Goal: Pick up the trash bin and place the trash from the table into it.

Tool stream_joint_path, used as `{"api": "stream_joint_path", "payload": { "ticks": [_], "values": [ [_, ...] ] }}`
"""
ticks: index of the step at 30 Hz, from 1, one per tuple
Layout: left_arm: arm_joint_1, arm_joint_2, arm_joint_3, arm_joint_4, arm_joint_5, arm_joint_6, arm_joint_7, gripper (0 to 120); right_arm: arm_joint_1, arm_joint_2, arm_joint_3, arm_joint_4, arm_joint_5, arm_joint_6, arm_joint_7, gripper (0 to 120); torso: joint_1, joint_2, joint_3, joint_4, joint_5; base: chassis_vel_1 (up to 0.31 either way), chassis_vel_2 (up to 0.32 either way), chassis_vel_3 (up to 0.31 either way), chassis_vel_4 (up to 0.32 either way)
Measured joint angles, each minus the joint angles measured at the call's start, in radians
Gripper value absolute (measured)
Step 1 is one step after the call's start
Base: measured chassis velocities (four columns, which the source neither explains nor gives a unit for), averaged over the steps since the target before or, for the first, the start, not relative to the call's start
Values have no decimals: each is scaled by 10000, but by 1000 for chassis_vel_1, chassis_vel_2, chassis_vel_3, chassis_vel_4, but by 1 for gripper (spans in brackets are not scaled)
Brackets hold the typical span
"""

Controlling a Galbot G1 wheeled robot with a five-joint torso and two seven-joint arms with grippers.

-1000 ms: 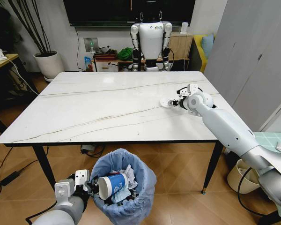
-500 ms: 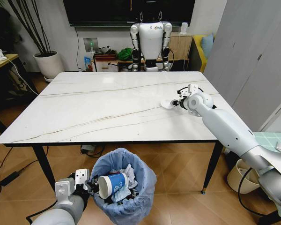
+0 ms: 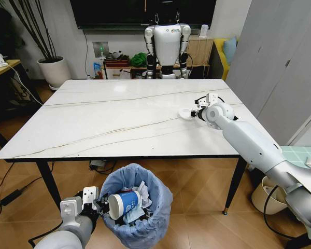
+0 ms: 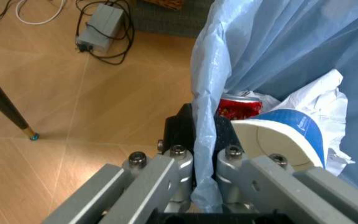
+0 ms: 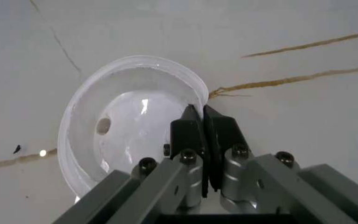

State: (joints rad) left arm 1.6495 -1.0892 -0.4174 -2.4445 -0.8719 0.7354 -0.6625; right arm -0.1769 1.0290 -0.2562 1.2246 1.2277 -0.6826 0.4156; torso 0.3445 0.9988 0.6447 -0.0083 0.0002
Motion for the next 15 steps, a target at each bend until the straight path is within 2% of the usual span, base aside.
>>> {"api": "stream_joint_path", "payload": {
  "ticks": [10,15],
  "values": [
    [19,5,-39,-76,4,-1,3,0,-32,-2,223,440,250,119,289,0,0,0,0,-1,0,0,0,0,0],
    [44,2,-48,-94,4,-1,4,0,-154,-224,739,1618,872,222,577,0,0,0,-2,1,-2,0,0,0,0]
  ]
}}
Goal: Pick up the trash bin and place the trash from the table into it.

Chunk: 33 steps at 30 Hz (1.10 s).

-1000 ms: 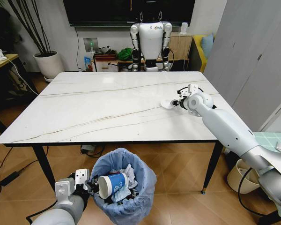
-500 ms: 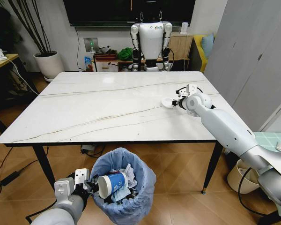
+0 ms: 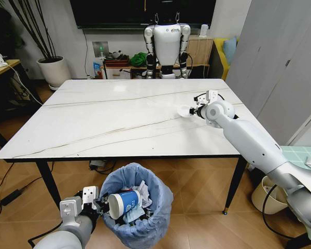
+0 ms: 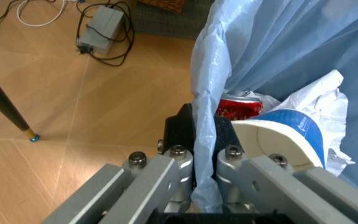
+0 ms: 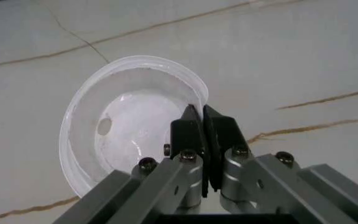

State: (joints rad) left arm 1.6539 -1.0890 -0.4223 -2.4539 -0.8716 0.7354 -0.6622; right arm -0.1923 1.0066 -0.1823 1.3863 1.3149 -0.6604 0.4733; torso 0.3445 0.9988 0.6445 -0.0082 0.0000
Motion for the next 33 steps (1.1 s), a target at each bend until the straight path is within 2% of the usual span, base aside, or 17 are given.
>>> {"api": "stream_joint_path", "payload": {
  "ticks": [5,6,7,10,11,13,15,18,20,24,33],
  "values": [
    [-7,-10,13,0,6,0,0,0,-426,-416,599,1657,647,34,154,0,0,0,0,-4,1,0,0,0,0],
    [-7,-9,11,1,9,0,0,0,-736,-637,911,2654,888,69,157,0,-1,0,-1,-4,0,0,0,0,0],
    [-7,-9,11,1,9,0,0,0,-736,-637,911,2654,888,69,157,0,-1,0,-1,-4,0,0,0,0,0],
    [27,-10,-8,-21,15,0,-1,0,-1465,-922,1365,4150,1155,307,117,0,-1,1,-1,-3,0,0,0,0,0],
    [27,-10,-8,-21,15,0,-1,0,-1465,-922,1365,4150,1155,307,117,0,-1,1,-1,-3,0,0,0,0,0],
    [60,-19,-59,-67,16,0,-3,0,-2251,-1154,1798,5243,1152,541,-256,0,-1,0,-1,-2,1,0,0,0,0],
    [66,-21,-86,-79,17,0,-5,0,-2540,-1249,1926,5596,1125,693,-453,0,-1,0,-1,-1,0,0,0,0,0],
    [96,-13,-208,-110,-9,0,-5,0,-3551,-1638,2393,6883,809,1100,-1226,0,-2,1,-2,-3,0,0,0,0,0],
    [96,-13,-228,-113,-15,0,-5,0,-3761,-1692,2485,7102,771,1142,-1327,0,-1,1,-2,-3,-2,0,0,0,0],
    [110,-18,-357,-127,-66,0,-5,0,-5144,-1937,3071,8430,499,1307,-1869,0,-1,1,-2,-6,1,0,0,0,0],
    [107,-136,-487,-180,-34,0,-67,0,-6352,-2037,2524,9679,-27,1072,-2103,0,-1,1,-1,0,0,0,0,0,0]
  ]
}}
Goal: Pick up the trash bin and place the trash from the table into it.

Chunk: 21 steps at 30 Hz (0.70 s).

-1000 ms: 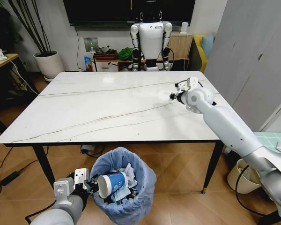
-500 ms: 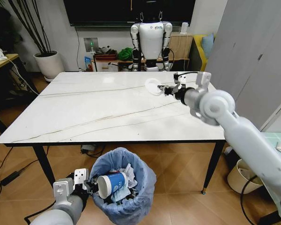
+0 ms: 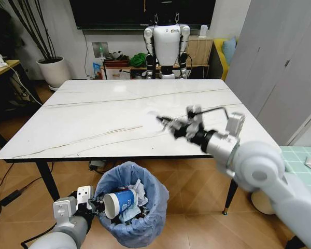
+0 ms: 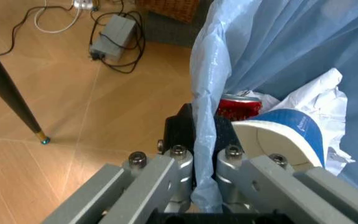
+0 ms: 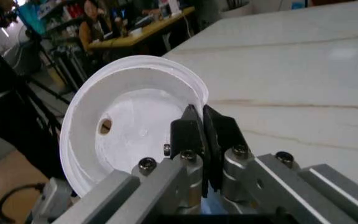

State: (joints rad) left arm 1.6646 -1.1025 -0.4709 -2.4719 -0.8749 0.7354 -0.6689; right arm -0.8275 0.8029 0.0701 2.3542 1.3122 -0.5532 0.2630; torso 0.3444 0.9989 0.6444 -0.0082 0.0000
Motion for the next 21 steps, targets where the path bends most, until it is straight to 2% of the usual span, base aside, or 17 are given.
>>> {"api": "stream_joint_path", "payload": {
  "ticks": [6,7,16,21],
  "values": [
    [-87,6,76,92,-3,0,-5,0,-987,-289,-295,216,-777,-115,-415,0,0,0,0,-5,1,0,0,0,0],
    [-157,-1,137,136,-3,0,-6,0,-1230,-429,-681,287,-1216,-131,-592,0,0,0,0,-4,0,0,0,0,0],
    [-358,-20,356,290,-3,-1,-32,0,-641,-257,-2778,321,-1555,-191,141,0,0,-2,1,-1,0,0,0,0,0],
    [-498,-31,519,390,-9,0,-79,0,-482,-173,-3125,160,-1617,-290,489,0,0,-2,1,-1,-1,0,0,0,0]
  ]
}}
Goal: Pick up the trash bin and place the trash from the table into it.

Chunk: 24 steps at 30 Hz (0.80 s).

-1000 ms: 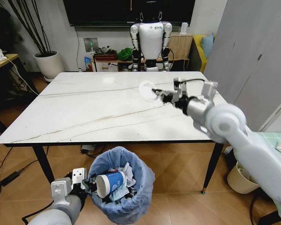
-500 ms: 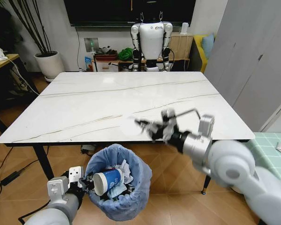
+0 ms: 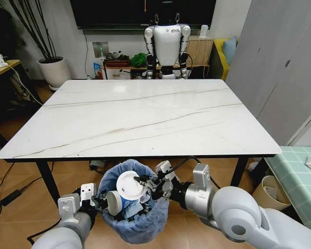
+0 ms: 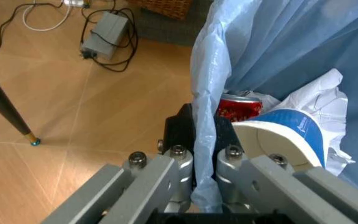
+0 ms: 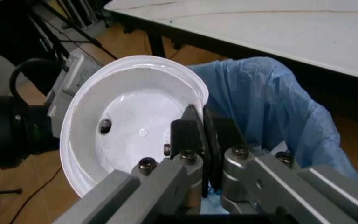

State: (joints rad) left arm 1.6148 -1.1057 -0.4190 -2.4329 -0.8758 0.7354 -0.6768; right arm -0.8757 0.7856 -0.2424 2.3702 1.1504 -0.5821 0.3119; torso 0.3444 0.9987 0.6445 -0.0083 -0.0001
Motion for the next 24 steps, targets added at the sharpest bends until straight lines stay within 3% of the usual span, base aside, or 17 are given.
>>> {"api": "stream_joint_path", "payload": {
  "ticks": [4,12,16,23,24],
  "values": [
    [-102,4,146,57,-20,0,-40,0,8,69,-50,-58,-23,-168,262,7,0,0,0,-1,1,0,0,0,0],
    [-209,30,355,107,-84,0,-142,0,98,193,20,-200,18,-314,455,43,2,0,0,-1,1,0,0,0,0],
    [-178,31,355,104,-83,0,-143,0,98,239,115,-215,18,-308,534,52,1,0,0,-1,1,0,0,0,0],
    [132,-17,339,18,88,0,-106,0,23,137,1244,-20,-4,177,839,81,1,0,0,-1,1,0,0,0,0],
    [132,-17,339,18,88,0,-106,0,23,137,1244,-20,-4,177,839,81,1,0,0,-1,1,0,0,0,0]
  ]
}}
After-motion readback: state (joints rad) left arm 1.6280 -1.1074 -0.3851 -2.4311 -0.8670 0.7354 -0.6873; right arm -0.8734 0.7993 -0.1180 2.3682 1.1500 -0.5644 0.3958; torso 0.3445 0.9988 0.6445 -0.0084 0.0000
